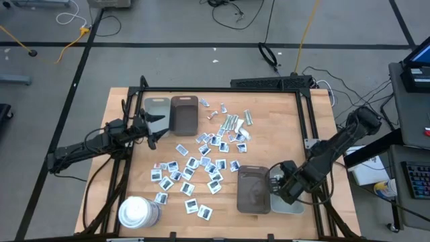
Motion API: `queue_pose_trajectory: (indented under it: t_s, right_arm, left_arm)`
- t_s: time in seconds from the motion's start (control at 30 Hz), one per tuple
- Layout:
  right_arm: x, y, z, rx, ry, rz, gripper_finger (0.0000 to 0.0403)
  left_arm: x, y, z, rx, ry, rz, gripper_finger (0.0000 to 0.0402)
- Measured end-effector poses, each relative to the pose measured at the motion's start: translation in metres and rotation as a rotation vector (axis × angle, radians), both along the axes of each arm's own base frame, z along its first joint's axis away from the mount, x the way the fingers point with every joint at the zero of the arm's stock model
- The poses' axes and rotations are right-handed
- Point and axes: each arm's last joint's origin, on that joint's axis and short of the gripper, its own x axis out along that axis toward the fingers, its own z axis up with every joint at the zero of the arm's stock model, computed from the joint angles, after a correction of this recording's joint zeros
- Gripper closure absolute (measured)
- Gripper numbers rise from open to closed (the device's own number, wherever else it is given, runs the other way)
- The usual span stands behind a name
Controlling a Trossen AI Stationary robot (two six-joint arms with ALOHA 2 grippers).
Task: Pick & Place First Aid Supplies
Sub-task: Put the white bandage pack into the bottom gray bin
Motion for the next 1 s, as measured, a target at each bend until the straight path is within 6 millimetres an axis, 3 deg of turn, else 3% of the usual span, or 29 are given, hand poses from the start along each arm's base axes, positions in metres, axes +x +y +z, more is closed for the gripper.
queue_pose_trajectory:
  t_s: [0.2,0.57,0.77,1.0]
  right_arm:
    - [-0.006,-0.002,-0.032,0.009,-0.010,0.008,0.0403]
    - [-0.007,-0.003,-0.034,0.005,-0.012,0.017,0.0392]
    - [-0.005,-0.001,-0.026,0.000,-0.009,0.019,0.0319]
    - [-0.007,-0.003,0.001,-0.072,0.063,0.049,0.0222]
  left_arm:
    - [0.000,0.000,0.000,0.000,0.000,0.000,0.0096]
    - [0.000,0.000,0.000,0.000,0.000,0.000,0.0096]
    - [0.000,0.000,0.000,0.000,0.000,0.000,0.0096]
    - [0.000,0.000,0.000,0.000,0.000,0.000,0.0096]
